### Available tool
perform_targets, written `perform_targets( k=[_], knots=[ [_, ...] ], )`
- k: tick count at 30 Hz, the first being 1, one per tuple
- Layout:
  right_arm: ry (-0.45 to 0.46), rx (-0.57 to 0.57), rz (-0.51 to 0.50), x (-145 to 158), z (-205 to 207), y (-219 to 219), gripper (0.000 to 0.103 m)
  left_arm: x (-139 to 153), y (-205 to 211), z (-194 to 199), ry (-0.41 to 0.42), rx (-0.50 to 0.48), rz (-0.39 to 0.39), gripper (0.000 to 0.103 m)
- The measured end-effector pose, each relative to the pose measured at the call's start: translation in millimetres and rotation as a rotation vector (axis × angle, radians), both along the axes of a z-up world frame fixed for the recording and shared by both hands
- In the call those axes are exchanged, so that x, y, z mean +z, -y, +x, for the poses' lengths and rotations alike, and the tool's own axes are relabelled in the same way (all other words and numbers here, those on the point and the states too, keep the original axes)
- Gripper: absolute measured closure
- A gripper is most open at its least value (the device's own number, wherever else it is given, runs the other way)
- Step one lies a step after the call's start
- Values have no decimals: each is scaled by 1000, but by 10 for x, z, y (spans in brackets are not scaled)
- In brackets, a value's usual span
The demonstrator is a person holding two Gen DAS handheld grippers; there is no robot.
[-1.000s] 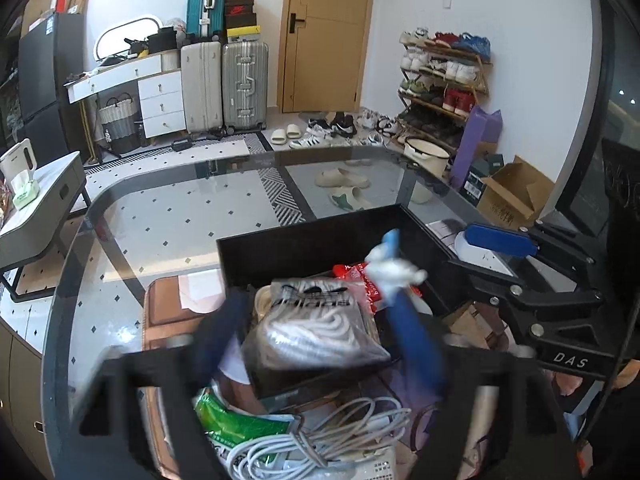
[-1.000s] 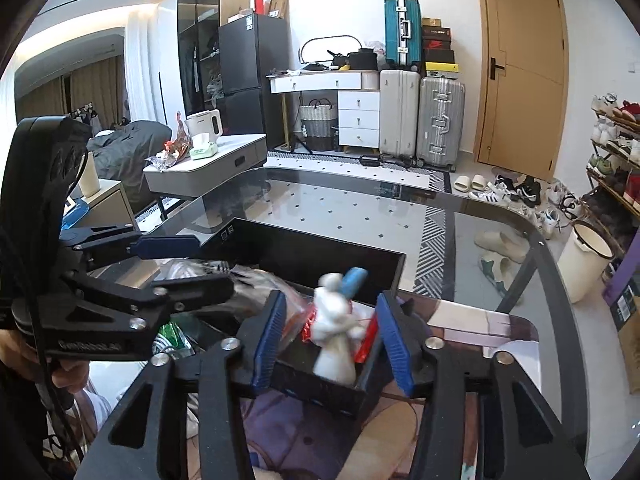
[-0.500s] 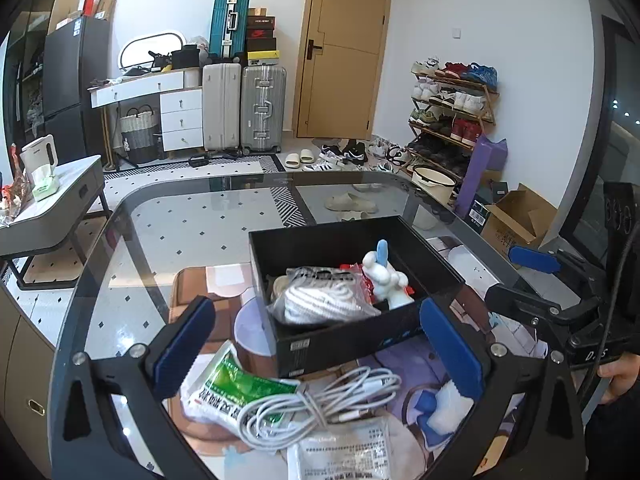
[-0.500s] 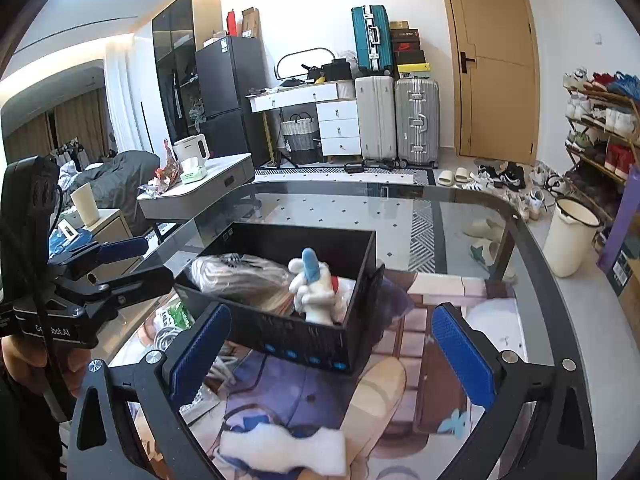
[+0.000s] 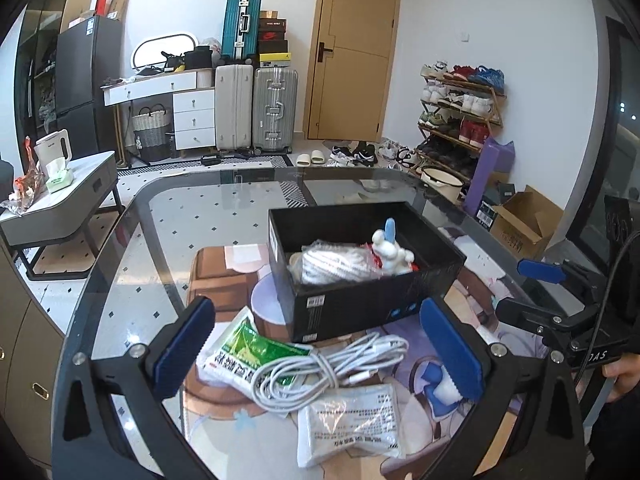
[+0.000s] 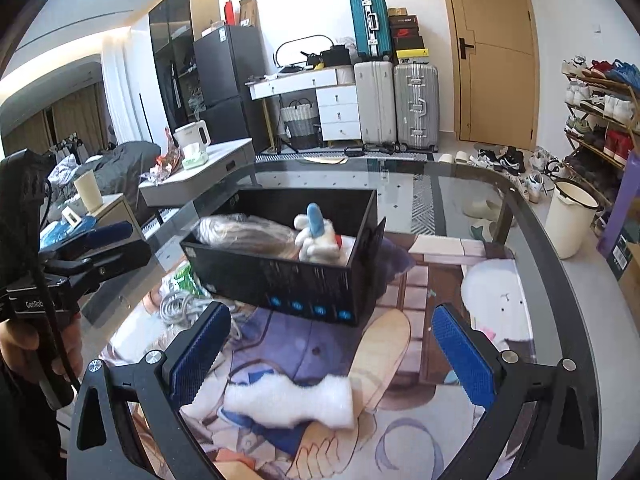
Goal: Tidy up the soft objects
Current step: 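Grasp the white foam piece with the right tool while the left tool approaches it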
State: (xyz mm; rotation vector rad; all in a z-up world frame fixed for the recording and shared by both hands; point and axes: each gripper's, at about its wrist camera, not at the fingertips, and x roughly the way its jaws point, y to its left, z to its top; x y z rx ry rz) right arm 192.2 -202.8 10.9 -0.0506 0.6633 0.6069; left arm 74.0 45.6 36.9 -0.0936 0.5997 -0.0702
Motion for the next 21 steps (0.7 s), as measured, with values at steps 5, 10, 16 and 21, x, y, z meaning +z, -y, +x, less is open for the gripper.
perform_targets(
  k=[5, 10, 16, 21],
  knots=[
    [-22, 20, -19, -82, -85, -3, 1, -98, 22, -57, -25, -8, 8, 0],
    [-44, 36, -35, -152, -130, -31, 1, -151, 24, -82, -39, -5, 2, 0],
    [-63, 49, -52, -228, -186, -40, 1, -207, 47, -120, -53, -15, 6, 0],
    [-79, 61, -69, -301, -228, -72, 1, -258, 87, -170, -69, -30, 19, 0]
  ],
)
